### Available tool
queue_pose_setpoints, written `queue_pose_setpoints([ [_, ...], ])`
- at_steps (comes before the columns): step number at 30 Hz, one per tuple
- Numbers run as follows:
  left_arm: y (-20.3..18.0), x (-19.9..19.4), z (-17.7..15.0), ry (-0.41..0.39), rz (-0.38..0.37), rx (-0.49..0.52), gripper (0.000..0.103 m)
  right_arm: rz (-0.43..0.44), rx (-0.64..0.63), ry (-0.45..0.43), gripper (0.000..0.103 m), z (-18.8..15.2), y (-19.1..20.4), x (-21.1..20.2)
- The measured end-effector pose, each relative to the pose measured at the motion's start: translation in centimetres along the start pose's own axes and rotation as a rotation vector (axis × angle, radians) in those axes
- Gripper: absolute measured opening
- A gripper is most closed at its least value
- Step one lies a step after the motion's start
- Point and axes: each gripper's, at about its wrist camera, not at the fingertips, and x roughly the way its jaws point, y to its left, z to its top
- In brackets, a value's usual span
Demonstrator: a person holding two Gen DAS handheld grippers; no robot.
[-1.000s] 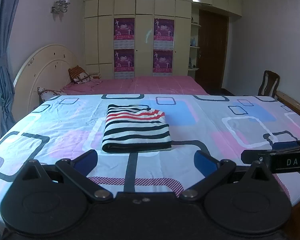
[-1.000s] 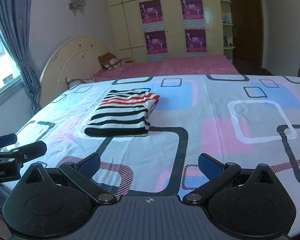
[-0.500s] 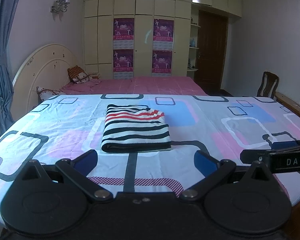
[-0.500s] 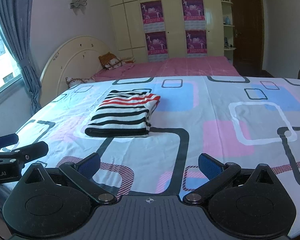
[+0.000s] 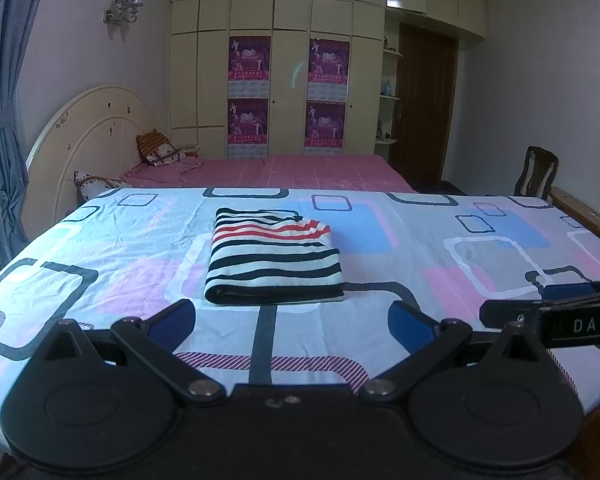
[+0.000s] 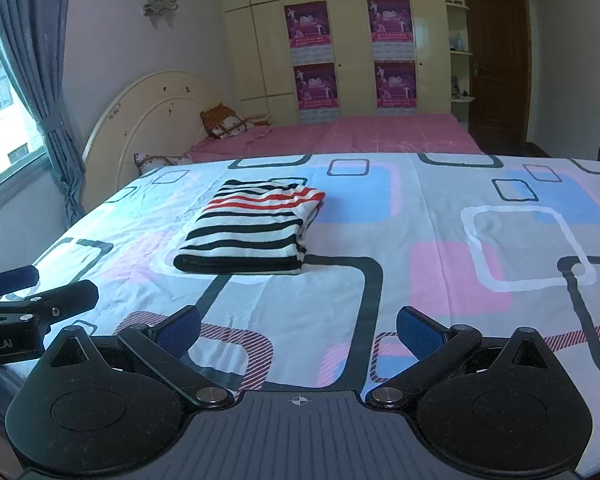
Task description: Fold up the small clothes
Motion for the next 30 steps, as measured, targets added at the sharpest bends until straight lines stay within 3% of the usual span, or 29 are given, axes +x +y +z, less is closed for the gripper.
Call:
queue_pose_setpoints([
  [30,0.88,-0.26,-0.19,-0.005,-0.001,-0.023,0.103,0.013,-0.006,-0.002,0.103,0.09,0.06,0.32],
])
